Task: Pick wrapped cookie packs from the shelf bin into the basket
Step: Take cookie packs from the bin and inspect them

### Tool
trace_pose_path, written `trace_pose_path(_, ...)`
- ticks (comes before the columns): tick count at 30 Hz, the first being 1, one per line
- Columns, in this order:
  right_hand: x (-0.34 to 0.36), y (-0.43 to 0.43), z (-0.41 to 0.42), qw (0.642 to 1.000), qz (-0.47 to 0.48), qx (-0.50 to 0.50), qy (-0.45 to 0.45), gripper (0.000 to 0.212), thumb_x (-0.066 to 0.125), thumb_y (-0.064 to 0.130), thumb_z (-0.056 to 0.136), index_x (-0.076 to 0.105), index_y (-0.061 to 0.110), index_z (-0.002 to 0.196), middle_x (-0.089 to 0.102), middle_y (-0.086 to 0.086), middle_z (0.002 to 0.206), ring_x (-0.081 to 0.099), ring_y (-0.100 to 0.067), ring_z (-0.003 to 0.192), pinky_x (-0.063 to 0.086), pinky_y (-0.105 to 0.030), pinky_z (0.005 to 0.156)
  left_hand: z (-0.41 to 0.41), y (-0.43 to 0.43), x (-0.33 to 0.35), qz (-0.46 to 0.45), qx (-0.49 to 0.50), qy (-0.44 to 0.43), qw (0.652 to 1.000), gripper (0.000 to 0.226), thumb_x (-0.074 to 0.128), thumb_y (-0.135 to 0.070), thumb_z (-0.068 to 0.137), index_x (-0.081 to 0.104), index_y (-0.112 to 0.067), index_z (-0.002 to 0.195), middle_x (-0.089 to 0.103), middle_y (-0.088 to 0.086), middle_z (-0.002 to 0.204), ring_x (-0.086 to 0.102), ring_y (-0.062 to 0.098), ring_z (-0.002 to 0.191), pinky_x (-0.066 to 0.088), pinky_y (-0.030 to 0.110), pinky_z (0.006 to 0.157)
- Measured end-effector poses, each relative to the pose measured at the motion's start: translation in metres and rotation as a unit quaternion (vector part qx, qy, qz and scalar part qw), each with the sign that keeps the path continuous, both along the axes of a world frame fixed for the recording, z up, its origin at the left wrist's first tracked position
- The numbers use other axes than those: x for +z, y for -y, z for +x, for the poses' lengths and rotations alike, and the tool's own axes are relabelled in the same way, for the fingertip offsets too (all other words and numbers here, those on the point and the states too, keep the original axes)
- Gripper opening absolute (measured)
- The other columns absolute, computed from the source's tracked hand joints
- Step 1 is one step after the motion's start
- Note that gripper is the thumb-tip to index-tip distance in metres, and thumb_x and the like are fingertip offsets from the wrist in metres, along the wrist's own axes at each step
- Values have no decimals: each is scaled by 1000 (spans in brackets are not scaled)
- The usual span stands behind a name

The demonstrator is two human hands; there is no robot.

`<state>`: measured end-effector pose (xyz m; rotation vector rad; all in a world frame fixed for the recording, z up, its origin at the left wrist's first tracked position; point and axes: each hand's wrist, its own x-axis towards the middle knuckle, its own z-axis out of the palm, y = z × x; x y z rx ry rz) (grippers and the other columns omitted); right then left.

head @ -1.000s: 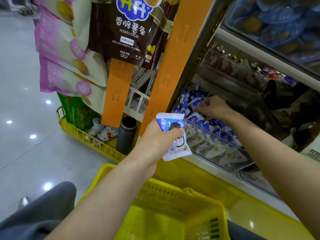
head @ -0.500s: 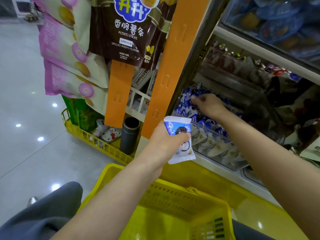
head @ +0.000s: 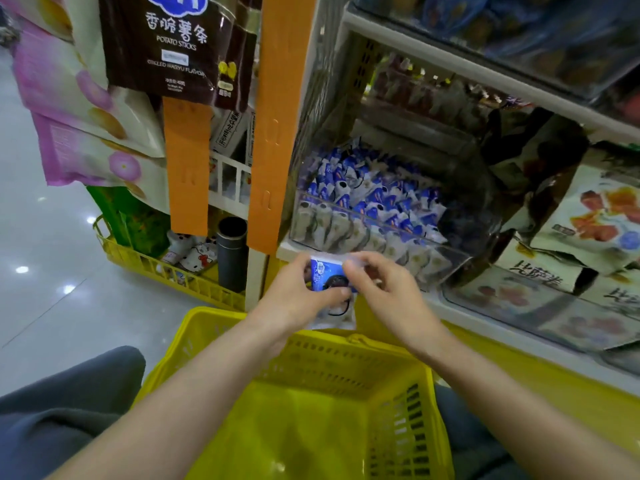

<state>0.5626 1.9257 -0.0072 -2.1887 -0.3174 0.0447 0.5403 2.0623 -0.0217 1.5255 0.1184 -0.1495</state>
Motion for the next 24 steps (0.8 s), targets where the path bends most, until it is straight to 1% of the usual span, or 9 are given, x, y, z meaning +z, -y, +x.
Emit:
trace_pose_path(4,-8,9,-7,965,187,-17,-185,15,59,13,88,66,2,97,67,-1,77,60,2,63,48,-10,58,-8,6,-7,15,-17,-12,1000,35,73,-1,74,54,-11,101,65,11,102,63,20,94,52,26,78)
trace_pose_path(7,-13,14,-10,946,228,-39,-225,16,60,17,88,65,3,83,64,-10,75,59,-7,61,49,-13,55,-11,8,-9,25,-46,-12,999,42,73,2,73,54,-11,109,66,12,105,63,21,95,52,32,83)
trace_pose_path(10,-18,13,-10,968,174,-58,-170,19,60,15,88,60,5,72,56,-12,68,49,-4,50,43,-12,47,-12,6,-12,46,-77,-15,996,40,71,-4,77,56,-13,113,68,7,106,64,19,98,51,30,86)
trace_pose_path(14,-20,11,-11,977,163,-38,-135,19,61,13,88,62,15,68,59,-6,61,53,-1,49,44,-13,46,-17,7,-16,22,-45,-20,999,23,58,-24,89,61,-15,110,71,1,100,67,10,91,53,18,72)
trace_pose_path(16,-21,10,-13,974,172,-18,-144,17,61,13,88,64,16,71,62,-7,64,58,-7,58,52,-23,54,-19,8,-16,-5,-12,-31,999,21,52,-28,92,63,-12,100,72,3,91,69,9,81,52,16,61)
trace_pose_path(18,-21,9,-15,979,151,-7,-137,14,62,15,87,65,16,73,66,-14,70,59,-17,66,55,-40,66,-19,8,-17,-2,21,-31,999,22,50,-27,94,58,-11,81,66,5,75,65,10,66,49,17,52)
trace_pose_path(20,-22,9,-18,994,78,7,-72,12,63,22,86,66,18,76,68,-14,74,58,-21,66,52,-44,69,-18,6,-19,21,40,-26,999,26,49,-25,95,50,-13,71,57,9,71,59,14,64,45,22,52)
trace_pose_path(22,-22,12,-22,998,-39,32,40,14,61,31,87,66,20,80,66,-1,73,57,-14,66,48,-33,64,-19,6,-21,35,43,-26,998,27,49,-25,95,48,-14,70,54,12,72,57,17,65,44,23,51)
trace_pose_path(24,-20,15,-24,980,-128,56,143,16,58,34,89,65,20,85,62,6,77,55,-10,70,44,-28,62,-19,6,-21,30,40,-32,998,29,50,-26,94,49,-16,67,55,10,70,58,12,60,44,19,48)
